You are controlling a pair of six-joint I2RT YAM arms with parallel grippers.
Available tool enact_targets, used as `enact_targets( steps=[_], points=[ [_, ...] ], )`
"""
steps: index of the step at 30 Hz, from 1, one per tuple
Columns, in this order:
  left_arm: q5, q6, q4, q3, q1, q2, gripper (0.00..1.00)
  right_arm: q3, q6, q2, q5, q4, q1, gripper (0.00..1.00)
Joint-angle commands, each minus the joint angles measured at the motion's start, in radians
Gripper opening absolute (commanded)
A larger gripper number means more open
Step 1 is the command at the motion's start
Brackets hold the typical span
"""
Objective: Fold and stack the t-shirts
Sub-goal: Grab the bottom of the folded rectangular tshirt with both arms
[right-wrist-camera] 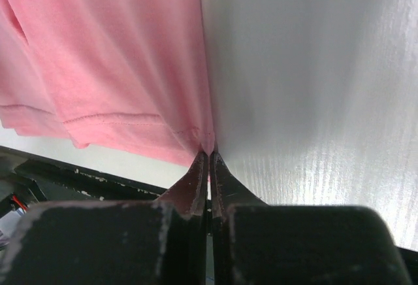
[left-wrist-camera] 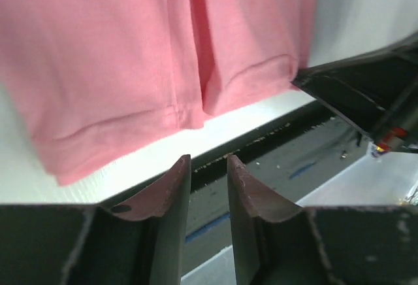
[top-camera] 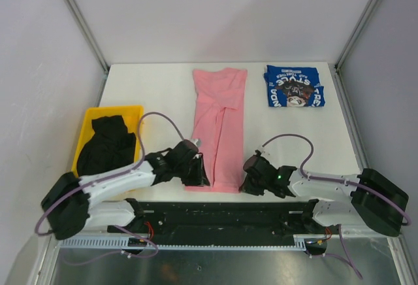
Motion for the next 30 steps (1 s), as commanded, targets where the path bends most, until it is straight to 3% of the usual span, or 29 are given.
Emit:
enact_targets(
  steps=[1, 8, 30],
  points=[
    [-0.069, -0.001, -0.151, 0.027, 0.029, -0.19, 0.35, -0.055, 0.012, -0.06, 0.026, -0.064, 0.009, 0.0],
    [-0.091, -0.004, -0.191, -0.097, 0.128, -0.271, 0.37, -0.138, 0.031, -0.146, 0.007, -0.055, 0.005, 0.0],
    [-0.075, -0.017, -0.067, -0.183, 0.133, -0.125, 0.36, -0.157, 0.03, -0.138, -0.01, -0.025, 0.004, 0.0]
  ],
)
